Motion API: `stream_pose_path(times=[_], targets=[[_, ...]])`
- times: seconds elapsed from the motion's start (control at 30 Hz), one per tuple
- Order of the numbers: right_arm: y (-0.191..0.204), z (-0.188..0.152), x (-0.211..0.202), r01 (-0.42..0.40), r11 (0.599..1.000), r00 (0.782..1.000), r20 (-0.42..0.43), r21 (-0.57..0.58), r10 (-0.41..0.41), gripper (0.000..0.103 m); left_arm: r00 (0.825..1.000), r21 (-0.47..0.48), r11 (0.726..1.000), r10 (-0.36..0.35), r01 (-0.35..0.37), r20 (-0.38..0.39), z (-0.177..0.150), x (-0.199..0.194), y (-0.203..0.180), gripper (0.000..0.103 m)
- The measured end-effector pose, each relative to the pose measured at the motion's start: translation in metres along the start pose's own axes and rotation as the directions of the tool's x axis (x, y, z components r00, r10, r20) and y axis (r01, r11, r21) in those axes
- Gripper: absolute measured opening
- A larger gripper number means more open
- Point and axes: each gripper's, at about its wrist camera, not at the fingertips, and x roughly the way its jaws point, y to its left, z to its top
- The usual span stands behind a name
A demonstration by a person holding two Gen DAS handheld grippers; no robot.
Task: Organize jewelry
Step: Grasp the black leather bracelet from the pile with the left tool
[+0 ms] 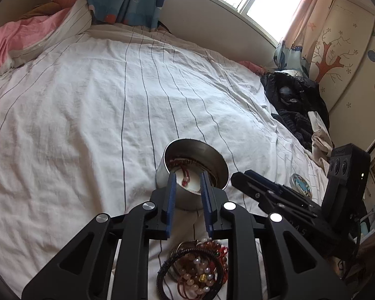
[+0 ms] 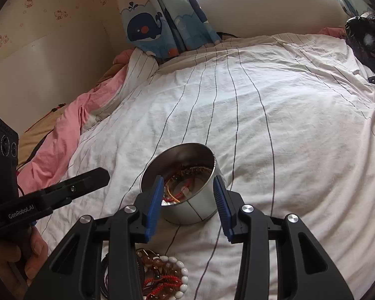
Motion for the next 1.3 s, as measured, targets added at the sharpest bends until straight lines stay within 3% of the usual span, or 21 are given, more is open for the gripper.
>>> stream_pose_path(times=[0.2, 0.47, 0.93, 1.3], targets=[[-0.005, -0.019, -0.017, 0.005, 0.999, 1.0, -0.016, 0.036, -0.005, 0.041, 0.996, 0.041, 0.997, 0.063, -0.061, -0.058, -0.03, -0.011, 0.003, 0.021], [0.005, -0.063, -0.029, -0.002, 1.0, 0.997, -0.082, 0.022, 0.004, 0.041, 0.989, 0.048, 0.996, 0.084, -0.078, -0.125, -0.059, -0.01, 0.011, 0.022], [0.0, -0.066, -0.028, 0.002, 0.999, 0.996, -0.084, 0.044, 0.001, 0.041, 0.979, 0.051, 0.996, 0.084, -0.076, -0.186, -0.078, 0.005, 0.009, 0.022], [-0.001, -0.066, -0.027, 0.012, 0.999, 0.997, -0.082, 0.036, -0.009, 0.043, 0.979, 0.047, 0.995, 0.093, -0.086, -0.181, -0.079, 0.008, 0.007, 0.022]])
